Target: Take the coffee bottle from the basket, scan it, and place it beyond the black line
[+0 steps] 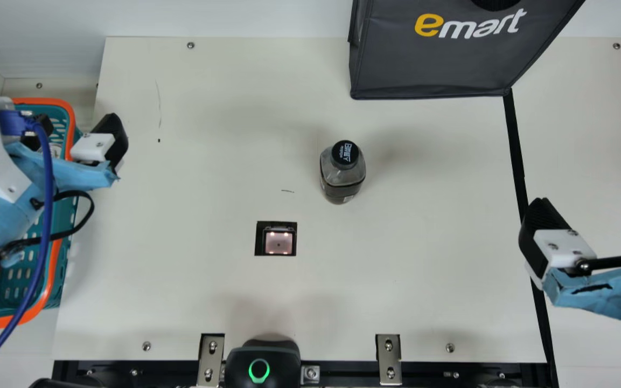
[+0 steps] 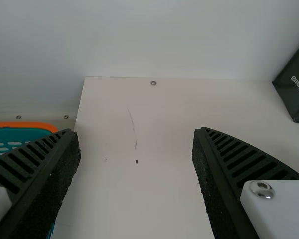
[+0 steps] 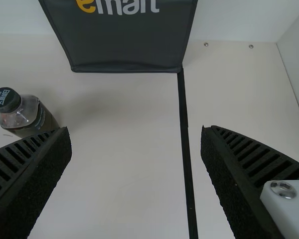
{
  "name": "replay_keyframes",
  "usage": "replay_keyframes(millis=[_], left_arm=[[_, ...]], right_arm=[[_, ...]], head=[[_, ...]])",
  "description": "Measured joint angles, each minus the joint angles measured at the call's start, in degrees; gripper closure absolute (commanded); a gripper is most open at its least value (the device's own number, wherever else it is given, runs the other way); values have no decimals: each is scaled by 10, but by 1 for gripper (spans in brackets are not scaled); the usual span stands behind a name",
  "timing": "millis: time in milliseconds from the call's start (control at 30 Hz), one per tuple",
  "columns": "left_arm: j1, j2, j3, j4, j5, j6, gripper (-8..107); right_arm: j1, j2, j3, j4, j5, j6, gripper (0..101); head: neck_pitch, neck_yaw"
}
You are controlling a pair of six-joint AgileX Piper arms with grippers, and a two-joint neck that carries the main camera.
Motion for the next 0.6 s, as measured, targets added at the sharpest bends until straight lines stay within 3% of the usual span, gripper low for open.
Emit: replay_keyframes(millis=[600], left_arm=[[0, 0, 0, 0, 0, 0, 9]], right_arm=[[0, 0, 0, 0, 0, 0, 10]], head=[[0, 0]])
